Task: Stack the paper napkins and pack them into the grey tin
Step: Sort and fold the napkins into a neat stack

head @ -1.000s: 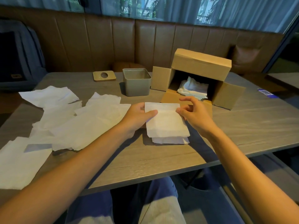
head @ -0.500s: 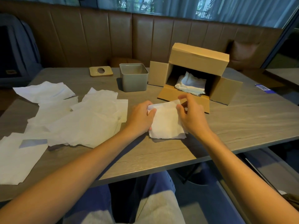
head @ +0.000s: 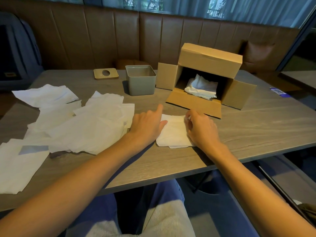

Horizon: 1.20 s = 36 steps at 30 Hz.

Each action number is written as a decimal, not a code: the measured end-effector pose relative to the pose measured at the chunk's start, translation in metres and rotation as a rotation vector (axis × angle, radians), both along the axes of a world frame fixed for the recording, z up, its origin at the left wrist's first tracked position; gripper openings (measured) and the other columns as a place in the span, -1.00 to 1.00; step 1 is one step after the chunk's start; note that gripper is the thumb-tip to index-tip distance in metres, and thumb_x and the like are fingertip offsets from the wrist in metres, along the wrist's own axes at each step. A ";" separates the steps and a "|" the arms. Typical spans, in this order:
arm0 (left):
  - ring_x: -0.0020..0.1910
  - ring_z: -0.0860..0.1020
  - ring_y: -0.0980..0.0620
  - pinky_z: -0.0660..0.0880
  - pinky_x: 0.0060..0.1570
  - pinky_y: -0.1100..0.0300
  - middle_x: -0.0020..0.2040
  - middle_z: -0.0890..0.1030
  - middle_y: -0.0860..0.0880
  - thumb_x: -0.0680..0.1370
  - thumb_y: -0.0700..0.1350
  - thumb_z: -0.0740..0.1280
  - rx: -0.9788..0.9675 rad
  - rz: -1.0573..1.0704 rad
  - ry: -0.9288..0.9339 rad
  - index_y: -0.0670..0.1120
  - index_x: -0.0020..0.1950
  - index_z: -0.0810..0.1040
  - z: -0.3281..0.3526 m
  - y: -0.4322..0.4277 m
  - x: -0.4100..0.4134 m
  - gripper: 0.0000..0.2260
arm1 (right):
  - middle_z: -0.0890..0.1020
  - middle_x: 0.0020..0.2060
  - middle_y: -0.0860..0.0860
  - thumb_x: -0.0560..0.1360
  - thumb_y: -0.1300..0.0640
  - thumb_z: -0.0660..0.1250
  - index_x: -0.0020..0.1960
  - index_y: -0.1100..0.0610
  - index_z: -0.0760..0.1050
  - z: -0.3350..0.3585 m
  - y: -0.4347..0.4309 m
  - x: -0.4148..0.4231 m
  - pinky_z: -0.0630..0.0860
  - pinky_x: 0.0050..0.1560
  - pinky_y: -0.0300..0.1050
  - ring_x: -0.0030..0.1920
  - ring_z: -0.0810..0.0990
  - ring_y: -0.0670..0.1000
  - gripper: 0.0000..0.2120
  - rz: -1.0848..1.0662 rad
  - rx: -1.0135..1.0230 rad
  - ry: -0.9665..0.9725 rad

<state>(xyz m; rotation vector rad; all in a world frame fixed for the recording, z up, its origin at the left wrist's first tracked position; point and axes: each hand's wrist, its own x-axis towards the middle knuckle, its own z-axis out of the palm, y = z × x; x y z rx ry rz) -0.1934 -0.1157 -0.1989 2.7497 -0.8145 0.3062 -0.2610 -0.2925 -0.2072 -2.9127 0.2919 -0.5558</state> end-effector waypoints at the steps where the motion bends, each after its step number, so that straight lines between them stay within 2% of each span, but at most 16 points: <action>1: -0.03 0.62 -0.04 0.59 -0.04 0.05 0.13 0.63 -0.03 0.65 0.15 0.21 -0.013 -0.007 -0.012 0.02 0.39 0.33 0.001 0.000 -0.001 -0.63 | 0.62 0.01 0.05 0.61 0.07 0.28 0.18 0.07 0.46 -0.001 -0.001 0.000 0.51 -0.14 -0.03 -0.10 0.58 0.09 -0.83 -0.012 -0.005 -0.011; 4: 0.19 0.52 -0.01 0.53 0.10 0.09 0.30 0.52 -0.02 0.66 0.14 0.18 -0.081 -0.123 -0.028 0.01 0.42 0.38 0.003 -0.001 -0.005 -0.62 | 0.60 0.05 0.02 0.61 0.01 0.26 0.17 0.08 0.52 -0.003 -0.006 0.002 0.46 -0.13 -0.12 -0.02 0.54 0.03 -0.79 0.022 -0.004 -0.125; 7: 0.36 0.39 -0.01 0.37 0.32 0.05 0.42 0.43 -0.03 0.68 0.13 0.11 0.045 -0.290 -0.016 -0.01 0.48 0.37 -0.005 -0.003 -0.013 -0.59 | 0.61 0.13 0.04 0.63 0.05 0.25 0.21 0.14 0.55 -0.003 -0.003 0.002 0.52 0.09 -0.07 0.12 0.54 0.02 -0.75 0.246 0.012 -0.129; 10: 0.56 0.16 -0.03 0.11 0.52 -0.01 0.59 0.21 -0.06 0.71 0.11 -0.02 0.181 -0.315 0.097 -0.05 0.60 0.17 -0.015 0.002 -0.017 -0.51 | 0.63 0.17 0.04 0.65 0.10 0.21 0.27 0.14 0.56 -0.005 0.007 -0.003 0.51 0.20 -0.11 0.15 0.58 0.01 -0.73 0.418 0.000 -0.015; 13: 0.62 -0.09 -0.03 -0.07 0.58 -0.02 0.65 -0.08 -0.07 0.70 0.15 -0.12 0.293 -0.299 0.173 -0.08 0.65 -0.10 -0.014 0.011 -0.015 -0.43 | 0.60 0.26 0.09 0.67 0.07 0.16 0.36 0.16 0.50 -0.007 0.003 -0.008 0.50 0.27 -0.03 0.21 0.57 0.06 -0.67 0.396 -0.066 0.067; 15: 0.62 -0.15 -0.03 -0.11 0.58 0.00 0.65 -0.16 -0.07 0.69 0.18 -0.15 0.330 -0.298 0.200 -0.08 0.64 -0.16 -0.010 0.017 -0.015 -0.41 | 0.53 0.36 0.11 0.69 0.03 0.10 0.43 0.18 0.42 -0.006 -0.003 -0.012 0.43 0.35 -0.01 0.31 0.52 0.09 -0.61 0.315 -0.111 0.120; 17: 0.62 -0.17 -0.04 -0.11 0.58 0.00 0.65 -0.19 -0.06 0.68 0.20 -0.14 0.348 -0.292 0.233 -0.08 0.64 -0.19 -0.006 0.022 -0.015 -0.39 | 0.51 0.35 0.10 0.70 0.02 0.06 0.42 0.16 0.40 -0.005 -0.010 -0.015 0.40 0.34 -0.03 0.30 0.50 0.08 -0.62 0.241 -0.162 0.160; 21: 0.62 -0.13 -0.04 0.01 0.58 -0.05 0.65 -0.13 -0.04 0.66 0.27 -0.08 0.302 -0.282 0.293 -0.06 0.65 -0.12 0.003 0.027 -0.015 -0.34 | 0.56 0.12 0.09 0.65 0.07 0.16 0.19 0.15 0.43 0.007 -0.005 -0.013 0.44 0.00 -0.12 0.04 0.52 0.05 -0.79 0.175 -0.165 0.176; 23: 0.62 -0.04 -0.04 0.10 0.56 -0.07 0.65 -0.03 -0.03 0.66 0.26 -0.02 0.213 -0.262 0.319 -0.03 0.65 -0.04 0.011 0.032 -0.011 -0.36 | 0.58 0.08 0.11 0.64 0.06 0.22 0.20 0.16 0.44 0.017 0.009 -0.006 0.49 -0.08 -0.11 -0.03 0.54 0.07 -0.78 0.186 -0.108 0.125; 24: 0.61 0.05 -0.05 0.17 0.53 -0.08 0.65 0.05 -0.03 0.67 0.23 0.02 0.165 -0.246 0.299 -0.02 0.64 0.03 0.016 0.038 -0.009 -0.39 | 0.59 0.11 0.12 0.64 0.05 0.23 0.26 0.16 0.44 0.022 0.019 -0.001 0.50 -0.06 -0.11 0.00 0.56 0.09 -0.74 0.216 -0.060 0.090; 26: 0.54 0.22 -0.03 0.28 0.47 -0.04 0.59 0.23 -0.02 0.68 0.16 0.09 0.094 -0.197 0.217 0.00 0.60 0.20 0.025 0.056 -0.003 -0.49 | 0.57 0.28 0.11 0.65 0.03 0.24 0.42 0.14 0.41 0.031 0.044 0.010 0.46 0.13 -0.11 0.21 0.55 0.11 -0.61 0.319 0.024 0.055; 28: 0.47 0.32 -0.03 0.33 0.40 0.03 0.52 0.34 -0.03 0.68 0.10 0.14 0.042 -0.117 0.180 0.00 0.56 0.30 0.033 0.081 0.004 -0.55 | 0.53 0.36 0.05 0.65 0.01 0.24 0.47 0.09 0.41 0.036 0.074 0.024 0.40 0.26 -0.13 0.33 0.49 0.05 -0.59 0.445 0.126 0.090; 31: 0.41 0.37 -0.08 0.37 0.33 0.01 0.49 0.38 -0.06 0.68 0.07 0.18 0.080 0.054 0.186 0.01 0.54 0.34 0.037 0.124 0.014 -0.57 | 0.58 0.30 0.04 0.64 -0.01 0.26 0.39 0.07 0.48 0.034 0.118 0.050 0.49 0.17 -0.14 0.20 0.57 0.03 -0.64 0.529 0.227 0.175; 33: 0.43 0.35 -0.13 0.36 0.36 -0.04 0.50 0.37 -0.09 0.67 0.06 0.21 0.108 0.145 0.219 0.00 0.54 0.34 0.033 0.151 0.021 -0.56 | 0.59 0.27 0.04 0.61 -0.08 0.29 0.35 0.06 0.50 0.029 0.144 0.066 0.51 0.12 -0.17 0.14 0.59 0.01 -0.63 0.498 0.279 0.245; 36: 0.45 0.32 -0.12 0.31 0.38 -0.03 0.52 0.34 -0.04 0.65 0.12 0.22 0.106 0.175 0.319 0.06 0.52 0.36 0.027 0.181 0.024 -0.56 | 0.60 0.23 0.05 0.55 -0.15 0.36 0.31 0.07 0.52 0.023 0.169 0.081 0.56 0.15 -0.10 0.11 0.58 0.05 -0.58 0.442 0.262 0.339</action>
